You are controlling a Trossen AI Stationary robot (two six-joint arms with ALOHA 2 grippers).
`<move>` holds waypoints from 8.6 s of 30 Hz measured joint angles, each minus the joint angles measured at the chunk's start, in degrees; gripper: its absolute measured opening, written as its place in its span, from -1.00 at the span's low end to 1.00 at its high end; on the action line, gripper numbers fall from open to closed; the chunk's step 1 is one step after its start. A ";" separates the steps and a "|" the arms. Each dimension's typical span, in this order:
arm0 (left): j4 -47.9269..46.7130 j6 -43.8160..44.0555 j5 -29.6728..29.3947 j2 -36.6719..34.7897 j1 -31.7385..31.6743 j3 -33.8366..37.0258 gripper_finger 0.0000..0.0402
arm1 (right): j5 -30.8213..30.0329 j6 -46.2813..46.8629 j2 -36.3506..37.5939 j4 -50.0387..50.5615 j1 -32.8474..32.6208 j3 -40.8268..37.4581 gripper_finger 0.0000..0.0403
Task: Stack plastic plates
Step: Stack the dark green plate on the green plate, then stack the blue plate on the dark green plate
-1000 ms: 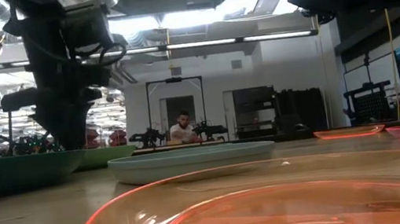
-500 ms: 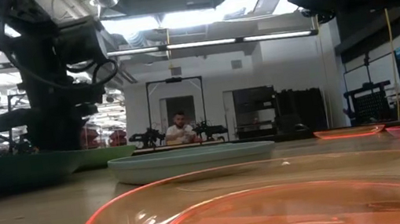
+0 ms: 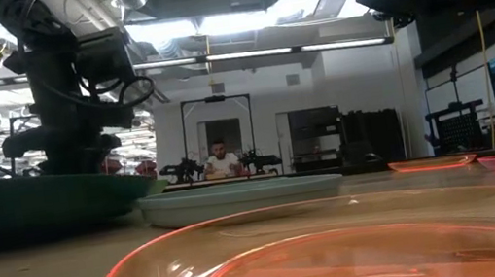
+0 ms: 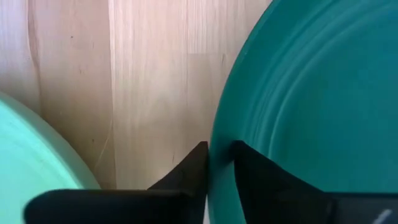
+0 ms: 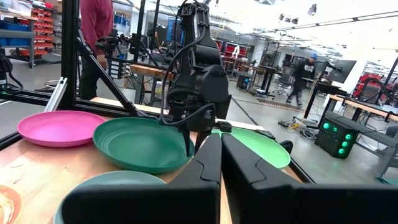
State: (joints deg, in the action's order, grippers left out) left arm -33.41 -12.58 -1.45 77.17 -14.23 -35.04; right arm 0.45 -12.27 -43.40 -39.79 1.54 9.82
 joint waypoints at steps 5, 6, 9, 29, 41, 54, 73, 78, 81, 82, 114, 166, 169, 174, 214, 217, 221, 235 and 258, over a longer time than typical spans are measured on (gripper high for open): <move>-0.01 0.00 0.83 -0.11 -0.87 -0.16 -0.83 | -0.01 -0.03 0.00 0.00 0.00 0.00 -0.97; -0.02 0.01 0.85 -0.13 -0.92 -0.16 -0.85 | -0.02 -0.04 0.00 0.00 0.00 0.00 -0.97; -0.56 0.09 0.80 -0.05 -0.92 -0.70 -0.86 | -0.02 -0.20 0.00 0.00 0.00 0.00 -0.97; -13.74 2.01 -1.45 -0.67 -1.99 -18.53 -0.89 | -0.13 -0.66 0.00 0.02 -0.02 0.00 -0.97; -15.47 3.87 -5.24 -12.25 -11.39 -22.44 -0.91 | -4.30 -0.68 0.00 0.04 -0.02 0.00 -0.97; -13.58 15.58 -3.16 -12.96 -6.75 -18.10 -0.73 | -4.97 -0.68 0.00 0.04 -0.02 0.00 -0.97; 6.21 29.28 -6.17 0.70 28.45 -16.66 -0.46 | -4.98 -1.20 0.02 0.06 -0.02 0.00 -0.97; 4.60 36.79 -6.36 7.84 33.15 -19.77 -0.48 | -4.98 -1.62 0.00 0.07 -0.02 0.00 -0.97; -0.81 42.51 -5.96 12.78 34.97 -25.11 -0.48 | -5.43 -1.62 0.00 0.09 -0.02 0.00 -0.97; -3.01 43.69 -5.90 14.47 35.45 -26.99 -0.49 | -5.69 -1.63 0.00 0.10 -0.02 0.00 -0.97; -15.69 49.92 -11.99 28.65 36.82 -32.06 -0.49 | -8.18 -1.62 0.02 2.16 -0.02 0.00 -0.97; -37.16 37.21 -25.96 0.93 14.91 -26.75 -0.96 | -9.30 -1.64 0.00 2.21 -0.02 0.00 -0.97; -32.05 31.71 -23.20 -0.34 8.79 -22.61 -0.96 | -10.01 -1.64 0.01 2.20 -0.01 0.00 -0.97; -21.58 23.41 -18.85 -0.31 0.74 -17.29 -0.96 | -10.03 -1.66 0.01 2.23 0.00 0.00 -0.97; -18.70 18.39 -9.18 -2.49 -3.38 -16.59 -0.41 | -10.08 -1.70 0.02 2.16 -0.01 0.00 -0.97; -18.72 18.98 -4.54 -3.55 0.72 -18.83 -0.41 | -9.97 -1.70 0.01 2.22 -0.01 0.00 -0.97; -17.66 21.90 -3.11 -4.04 7.18 -19.89 -0.42 | -9.94 -1.70 0.02 2.25 0.00 0.00 -0.97; 3.92 35.41 -6.79 6.79 18.62 -19.91 -0.42 | -9.90 -1.64 0.02 2.19 0.00 0.00 -0.97; 21.88 47.96 -16.86 23.94 20.41 -19.91 -0.42 | -9.88 -1.51 0.02 2.86 -0.01 -0.01 -0.97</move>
State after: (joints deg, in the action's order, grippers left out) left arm -11.53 35.39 -18.31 101.11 6.17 -54.96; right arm -9.43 -13.78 -43.38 -36.93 1.53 9.81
